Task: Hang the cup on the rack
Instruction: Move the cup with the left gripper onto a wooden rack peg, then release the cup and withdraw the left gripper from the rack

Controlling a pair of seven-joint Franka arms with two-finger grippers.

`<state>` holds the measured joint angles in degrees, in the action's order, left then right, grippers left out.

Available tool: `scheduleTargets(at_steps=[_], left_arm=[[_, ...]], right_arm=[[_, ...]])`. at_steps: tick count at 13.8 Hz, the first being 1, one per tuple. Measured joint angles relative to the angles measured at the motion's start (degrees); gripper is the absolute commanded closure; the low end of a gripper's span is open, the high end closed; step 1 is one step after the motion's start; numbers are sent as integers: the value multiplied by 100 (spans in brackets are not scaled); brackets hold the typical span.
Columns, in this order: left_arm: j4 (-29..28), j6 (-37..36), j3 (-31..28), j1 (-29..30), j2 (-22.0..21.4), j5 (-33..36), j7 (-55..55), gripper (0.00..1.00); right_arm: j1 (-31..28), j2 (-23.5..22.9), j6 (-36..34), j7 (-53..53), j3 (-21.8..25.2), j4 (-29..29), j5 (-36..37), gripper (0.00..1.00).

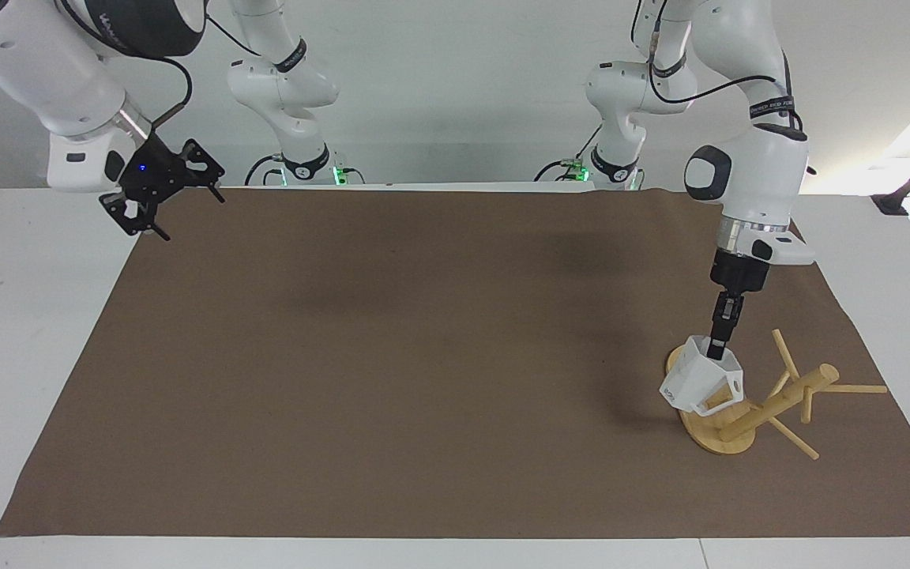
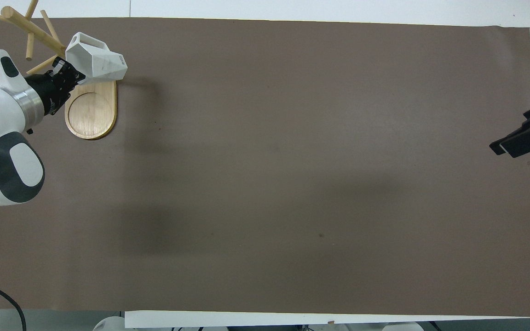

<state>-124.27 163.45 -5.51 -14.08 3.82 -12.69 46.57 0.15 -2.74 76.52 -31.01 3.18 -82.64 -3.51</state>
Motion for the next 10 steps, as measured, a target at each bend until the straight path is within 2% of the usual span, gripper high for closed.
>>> scheduleTargets(at_steps=[3, 6, 8, 10], left_arm=[[-15, 23, 0, 125, 116, 0, -28, 100], [-15, 74, 0, 243, 173, 0, -46, 99], [-14, 85, 1, 314, 213, 0, -159, 56], [3, 86, 0, 386, 237, 0, -207, 34]], right_arm=[[42, 269, -125, 1608, -41, 19, 48, 0], [36, 324, -131, 2192, -35, -138, 66, 0], [29, 324, -112, 2304, -20, -301, 275, 0], [27, 346, -41, 2469, -13, -440, 401, 0]])
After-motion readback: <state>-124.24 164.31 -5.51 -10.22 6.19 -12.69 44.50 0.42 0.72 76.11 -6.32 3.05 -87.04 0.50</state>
